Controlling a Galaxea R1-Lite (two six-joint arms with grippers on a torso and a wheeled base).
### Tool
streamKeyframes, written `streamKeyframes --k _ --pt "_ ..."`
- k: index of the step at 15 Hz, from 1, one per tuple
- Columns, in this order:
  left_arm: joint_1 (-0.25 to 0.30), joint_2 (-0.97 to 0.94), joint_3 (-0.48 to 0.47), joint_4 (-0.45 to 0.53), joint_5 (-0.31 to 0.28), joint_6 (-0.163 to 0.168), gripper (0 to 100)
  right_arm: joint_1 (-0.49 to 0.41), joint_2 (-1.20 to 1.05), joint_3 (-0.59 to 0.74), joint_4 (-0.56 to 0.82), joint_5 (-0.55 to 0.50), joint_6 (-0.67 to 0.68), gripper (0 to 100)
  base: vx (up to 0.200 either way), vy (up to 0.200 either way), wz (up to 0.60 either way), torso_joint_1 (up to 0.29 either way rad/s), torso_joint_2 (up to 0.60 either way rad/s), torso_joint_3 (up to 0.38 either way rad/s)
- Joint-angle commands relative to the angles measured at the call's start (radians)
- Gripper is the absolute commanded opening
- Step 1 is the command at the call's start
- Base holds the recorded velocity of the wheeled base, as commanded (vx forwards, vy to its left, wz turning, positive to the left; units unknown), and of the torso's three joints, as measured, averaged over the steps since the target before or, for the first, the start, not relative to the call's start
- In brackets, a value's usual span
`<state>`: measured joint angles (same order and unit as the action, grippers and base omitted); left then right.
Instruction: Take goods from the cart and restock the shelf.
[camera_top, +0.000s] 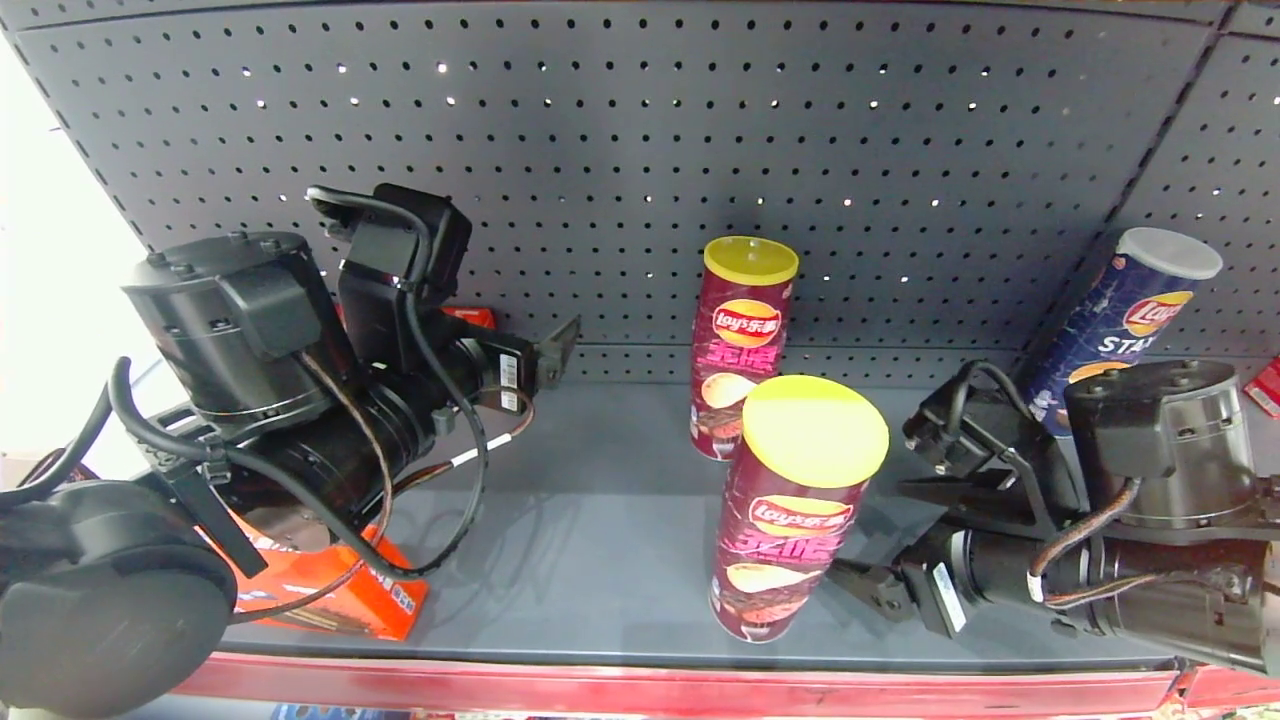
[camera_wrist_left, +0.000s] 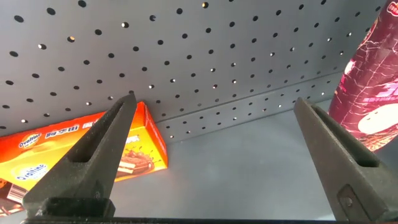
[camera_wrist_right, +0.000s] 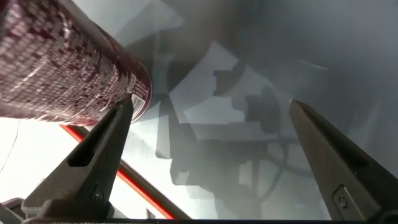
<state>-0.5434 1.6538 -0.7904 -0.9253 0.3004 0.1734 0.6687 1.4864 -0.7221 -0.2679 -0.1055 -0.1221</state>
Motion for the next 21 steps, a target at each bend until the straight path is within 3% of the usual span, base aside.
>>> streamKeyframes --k 1,16,18,21 --pt "0.0 -0.002 0.002 0.0 0.0 0.0 100 0.002 0.011 -0.008 -0.001 0.0 -0.001 100 0.0 0.0 0.0 0.0 0.0 0.0" --pt "0.0 -0.005 0.017 0.0 0.0 0.0 100 0.015 0.026 -0.031 -0.002 0.0 0.001 100 0.0 0.0 0.0 0.0 0.0 0.0" --pt "0.0 -0.026 0.04 0.0 0.0 0.0 100 -0.008 -0.012 -0.025 -0.002 0.0 0.001 100 0.0 0.0 0.0 0.0 0.0 0.0" --pt "-0.001 -0.246 0.214 0.017 -0.003 0.0 100 -0.023 -0.163 -0.028 -0.027 -0.003 0.001 100 0.0 0.0 0.0 0.0 0.0 0.0"
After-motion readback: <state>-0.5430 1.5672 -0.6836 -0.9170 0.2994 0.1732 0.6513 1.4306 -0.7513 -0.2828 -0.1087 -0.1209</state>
